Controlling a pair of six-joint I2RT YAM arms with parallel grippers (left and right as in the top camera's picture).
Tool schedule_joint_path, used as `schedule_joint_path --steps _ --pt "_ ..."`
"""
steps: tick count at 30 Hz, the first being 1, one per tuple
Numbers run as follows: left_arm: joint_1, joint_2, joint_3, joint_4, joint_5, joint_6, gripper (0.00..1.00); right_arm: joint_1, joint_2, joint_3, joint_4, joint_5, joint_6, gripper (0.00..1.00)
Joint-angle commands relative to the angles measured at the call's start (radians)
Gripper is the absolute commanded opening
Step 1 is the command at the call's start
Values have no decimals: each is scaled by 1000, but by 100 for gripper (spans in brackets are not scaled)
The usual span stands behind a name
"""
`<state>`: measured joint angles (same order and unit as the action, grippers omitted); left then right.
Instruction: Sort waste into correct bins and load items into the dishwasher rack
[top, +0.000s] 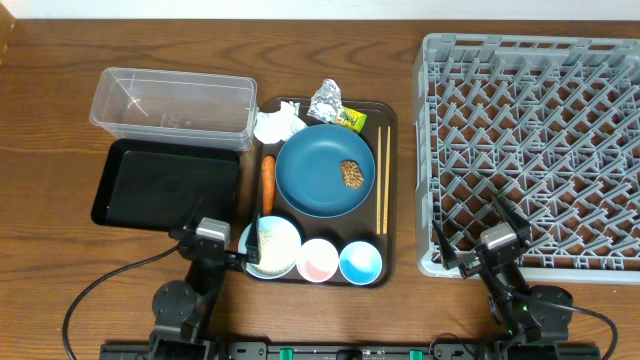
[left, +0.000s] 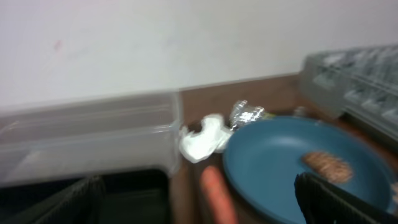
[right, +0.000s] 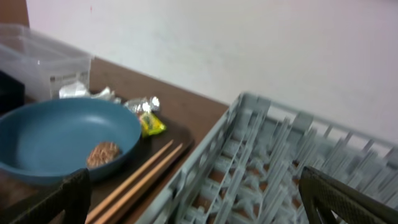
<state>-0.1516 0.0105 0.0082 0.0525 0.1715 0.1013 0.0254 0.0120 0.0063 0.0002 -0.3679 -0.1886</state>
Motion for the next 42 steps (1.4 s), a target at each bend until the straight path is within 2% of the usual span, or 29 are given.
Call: schedule_joint_path --steps 1,5,11,17,21,25,29,36,39,42 --pt "0 -6 5 97 133 -13 98 -13 -5 11 63 -25 58 99" --pt "1 3 97 94 130 -27 98 -13 -1 108 72 -9 175 99" --pt "1 189 391 -125 123 -27 98 -13 140 362 -85 28 195 99" --pt "0 563 794 -398 190 -63 98 -13 493 748 -391 27 248 99" --pt "-3 813 1048 -584 328 -67 98 -13 776 1051 -660 27 236 99" --pt "-24 1020 1234 -780 349 -66 98 -12 1007 1304 -874 27 200 99" --pt "-31 1123 1270 -851 423 -84 98 -12 1150 1416 -955 -55 218 99" --pt "-33 1216 1270 -1005 558 -103 98 -12 1238 1418 -969 -94 219 99" --pt "-68 1232 1268 -1106 518 -62 98 -12 1247 1418 -955 -93 241 99" --pt "-151 1236 1248 -1178 385 -46 98 -12 1247 1418 -946 -93 241 99"
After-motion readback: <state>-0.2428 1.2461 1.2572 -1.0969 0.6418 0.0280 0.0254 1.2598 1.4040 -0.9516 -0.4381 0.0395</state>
